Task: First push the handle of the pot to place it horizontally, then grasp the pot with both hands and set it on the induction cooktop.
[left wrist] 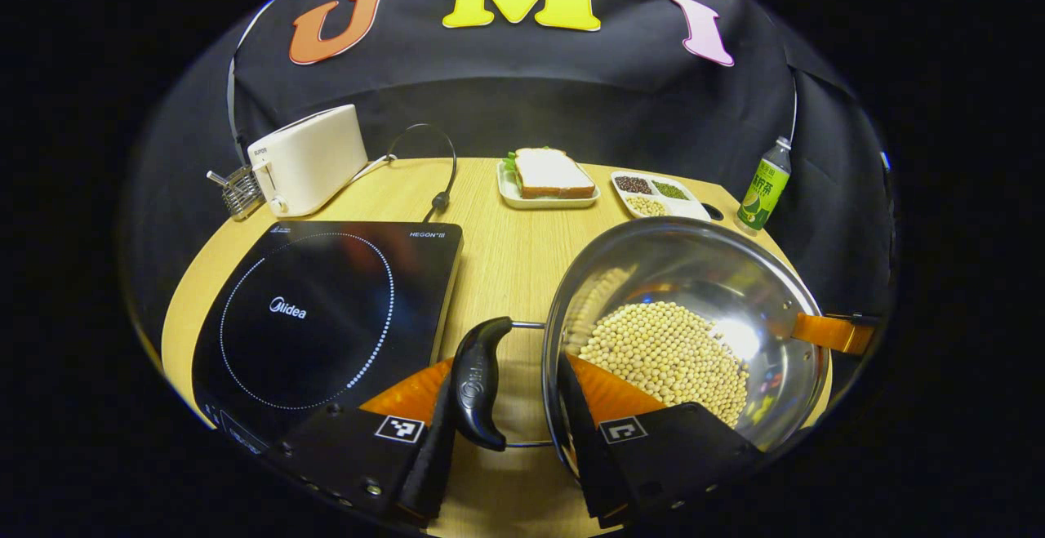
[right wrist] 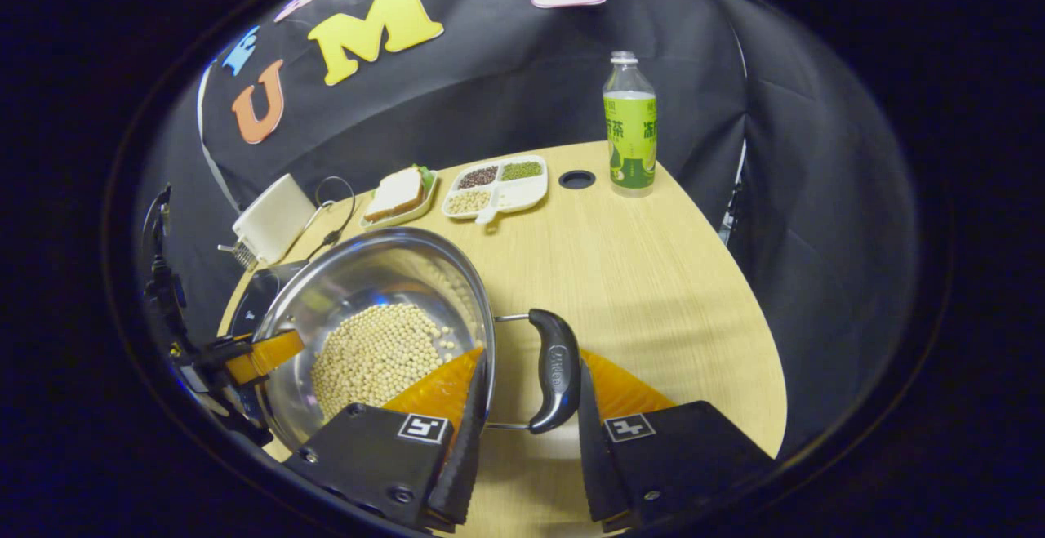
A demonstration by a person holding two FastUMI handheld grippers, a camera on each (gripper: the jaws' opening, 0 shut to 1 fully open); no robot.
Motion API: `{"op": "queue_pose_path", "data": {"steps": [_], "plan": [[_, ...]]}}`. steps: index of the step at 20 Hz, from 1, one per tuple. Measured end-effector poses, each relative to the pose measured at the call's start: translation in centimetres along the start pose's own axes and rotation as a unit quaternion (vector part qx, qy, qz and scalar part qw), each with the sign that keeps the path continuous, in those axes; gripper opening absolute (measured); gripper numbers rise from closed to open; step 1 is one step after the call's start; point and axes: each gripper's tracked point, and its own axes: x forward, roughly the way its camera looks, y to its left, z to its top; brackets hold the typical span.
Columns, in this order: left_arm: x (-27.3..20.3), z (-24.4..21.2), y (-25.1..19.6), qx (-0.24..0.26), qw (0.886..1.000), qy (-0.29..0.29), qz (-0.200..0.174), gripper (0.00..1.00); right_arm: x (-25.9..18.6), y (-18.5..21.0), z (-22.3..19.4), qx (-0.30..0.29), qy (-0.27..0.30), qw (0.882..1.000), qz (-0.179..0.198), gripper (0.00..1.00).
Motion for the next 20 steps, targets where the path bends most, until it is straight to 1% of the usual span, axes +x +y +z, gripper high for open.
{"op": "queue_pose_path", "data": {"steps": [1, 2, 3, 9, 13, 19, 20], "plan": [[-0.3, 0.4, 0.2, -0.003, 1.000, -0.003, -0.002, 0.63, -0.3, 0.4, 0.5, 0.002, -0.005, 1.000, 0.001, 0.53], [-0.7, 0.9, 0.3, -0.007, 1.000, -0.006, -0.003, 0.63, -0.6, 0.8, 0.9, 0.003, -0.007, 1.000, 0.002, 0.56], [-1.0, 1.4, 0.5, -0.006, 1.000, -0.007, -0.004, 0.63, -1.0, 1.1, 1.3, 0.001, -0.009, 1.000, 0.002, 0.53], [-3.5, 4.1, 2.8, -0.005, 1.000, -0.020, -0.006, 0.63, -3.5, 4.8, 3.4, 0.001, -0.013, 1.000, 0.003, 0.53], [-5.1, 5.7, 6.3, -0.010, 1.000, -0.020, 0.001, 0.63, -4.6, 8.4, 3.8, 0.002, -0.011, 1.000, 0.009, 0.53], [-7.5, 6.1, 12.2, -0.014, 1.000, -0.019, 0.018, 0.63, -5.0, 15.2, 3.4, -0.001, -0.005, 1.000, 0.023, 0.53], [-7.8, 6.1, 13.3, -0.012, 1.000, -0.018, 0.021, 0.63, -5.0, 16.4, 3.2, -0.001, -0.003, 1.000, 0.026, 0.56]]}}
